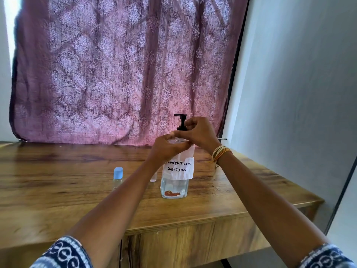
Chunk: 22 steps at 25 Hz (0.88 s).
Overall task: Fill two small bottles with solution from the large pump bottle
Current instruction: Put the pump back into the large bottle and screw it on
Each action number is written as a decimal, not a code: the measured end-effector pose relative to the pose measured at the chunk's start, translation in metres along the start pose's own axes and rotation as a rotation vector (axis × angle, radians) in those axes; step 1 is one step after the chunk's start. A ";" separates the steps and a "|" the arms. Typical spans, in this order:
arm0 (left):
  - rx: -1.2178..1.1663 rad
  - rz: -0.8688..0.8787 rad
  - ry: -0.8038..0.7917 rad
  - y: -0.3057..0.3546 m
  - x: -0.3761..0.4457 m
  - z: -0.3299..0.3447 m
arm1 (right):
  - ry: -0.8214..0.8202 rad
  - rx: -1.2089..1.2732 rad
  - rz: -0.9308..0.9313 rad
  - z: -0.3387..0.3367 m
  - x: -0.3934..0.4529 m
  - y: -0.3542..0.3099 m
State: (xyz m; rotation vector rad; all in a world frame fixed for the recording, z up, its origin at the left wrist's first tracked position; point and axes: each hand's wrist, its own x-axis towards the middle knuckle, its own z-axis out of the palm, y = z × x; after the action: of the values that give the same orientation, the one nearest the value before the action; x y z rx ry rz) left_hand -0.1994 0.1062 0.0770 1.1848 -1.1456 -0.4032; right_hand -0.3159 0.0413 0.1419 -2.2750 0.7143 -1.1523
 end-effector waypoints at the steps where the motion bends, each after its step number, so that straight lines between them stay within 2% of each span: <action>1: 0.010 0.006 -0.006 0.001 -0.001 0.000 | -0.072 0.009 0.005 0.001 0.000 -0.001; 2: 0.026 0.007 -0.008 0.002 -0.001 0.000 | -0.189 0.103 0.024 0.001 0.001 -0.001; 4: 0.055 0.000 0.015 0.002 -0.002 0.000 | -0.408 0.482 0.101 -0.006 0.000 -0.002; 5: 0.065 -0.004 0.029 0.002 -0.001 0.000 | -0.455 0.626 0.127 -0.009 0.000 0.000; 6: 0.070 -0.011 0.037 0.002 -0.001 0.000 | -0.461 0.668 0.133 -0.013 0.001 0.003; 7: 0.066 -0.014 0.039 0.001 0.000 0.000 | -0.413 0.622 0.124 -0.014 0.002 0.004; 10: 0.041 0.001 0.021 0.000 0.001 -0.001 | -0.162 0.261 0.028 -0.001 0.001 -0.003; 12: 0.023 0.023 -0.003 0.001 0.001 -0.001 | -0.126 0.138 0.006 0.015 -0.001 -0.008; 14: 0.018 0.037 0.001 0.001 -0.001 0.001 | -0.246 0.269 0.065 0.014 0.001 -0.008; 16: 0.047 0.040 0.016 0.003 -0.004 0.001 | -0.388 0.632 0.163 0.000 0.000 -0.004; 17: 0.061 0.041 0.024 0.004 -0.004 0.001 | -0.425 0.728 0.163 -0.005 0.000 0.000; 18: 0.067 0.039 0.026 0.004 -0.004 0.000 | -0.420 0.717 0.144 -0.007 0.000 0.002; 21: 0.054 0.043 0.006 0.005 -0.004 -0.002 | -0.238 0.431 0.061 0.005 -0.002 -0.002; 22: 0.059 0.035 0.008 0.004 -0.004 -0.002 | -0.230 0.405 0.054 0.009 -0.001 -0.003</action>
State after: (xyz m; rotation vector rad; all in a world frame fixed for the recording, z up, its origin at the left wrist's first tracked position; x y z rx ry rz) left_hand -0.2011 0.1118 0.0792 1.2149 -1.1765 -0.3402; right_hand -0.3083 0.0462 0.1383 -1.9876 0.4077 -0.8956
